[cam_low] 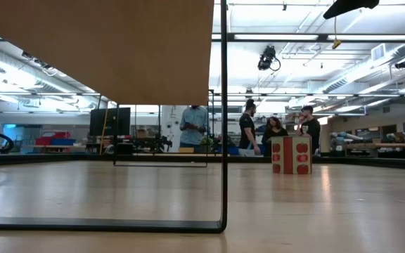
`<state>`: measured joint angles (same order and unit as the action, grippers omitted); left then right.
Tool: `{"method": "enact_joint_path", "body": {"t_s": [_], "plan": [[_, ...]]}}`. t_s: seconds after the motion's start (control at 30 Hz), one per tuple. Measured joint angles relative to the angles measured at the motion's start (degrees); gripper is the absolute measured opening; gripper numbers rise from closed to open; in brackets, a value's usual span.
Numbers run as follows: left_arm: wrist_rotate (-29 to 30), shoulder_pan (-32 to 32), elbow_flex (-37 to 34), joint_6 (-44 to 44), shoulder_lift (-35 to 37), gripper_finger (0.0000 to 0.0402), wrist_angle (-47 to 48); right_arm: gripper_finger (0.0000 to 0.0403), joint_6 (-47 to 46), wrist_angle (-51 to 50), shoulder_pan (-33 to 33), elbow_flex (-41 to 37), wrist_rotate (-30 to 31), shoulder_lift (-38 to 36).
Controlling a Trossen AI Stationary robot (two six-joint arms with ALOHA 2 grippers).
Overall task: Pick and place cans onto a shelf
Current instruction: Adjust the cans on the shelf
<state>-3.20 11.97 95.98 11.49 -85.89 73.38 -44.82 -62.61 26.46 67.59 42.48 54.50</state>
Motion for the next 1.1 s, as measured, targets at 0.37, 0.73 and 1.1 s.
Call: {"method": "enact_joint_path", "body": {"t_s": [0.37, 0.73, 1.1], "plan": [[1.9, 0.0, 0.0, 1.6, 0.0, 0.0266, 2.6, 0.0348, 0.0, 0.0, -0.1, 0.0, 0.1, 0.0], [1.9, 0.1, -0.1, 4.6, -2.0, 0.0234, 3.2, 0.0348, 0.0, 0.4, -0.8, 0.0, 0.1, 0.0], [1.7, 0.1, 0.1, 4.6, -2.4, 0.0177, 3.9, 0.0348, 1.0, 1.0, -0.8, 0.0, -0.1, 0.9]]}}
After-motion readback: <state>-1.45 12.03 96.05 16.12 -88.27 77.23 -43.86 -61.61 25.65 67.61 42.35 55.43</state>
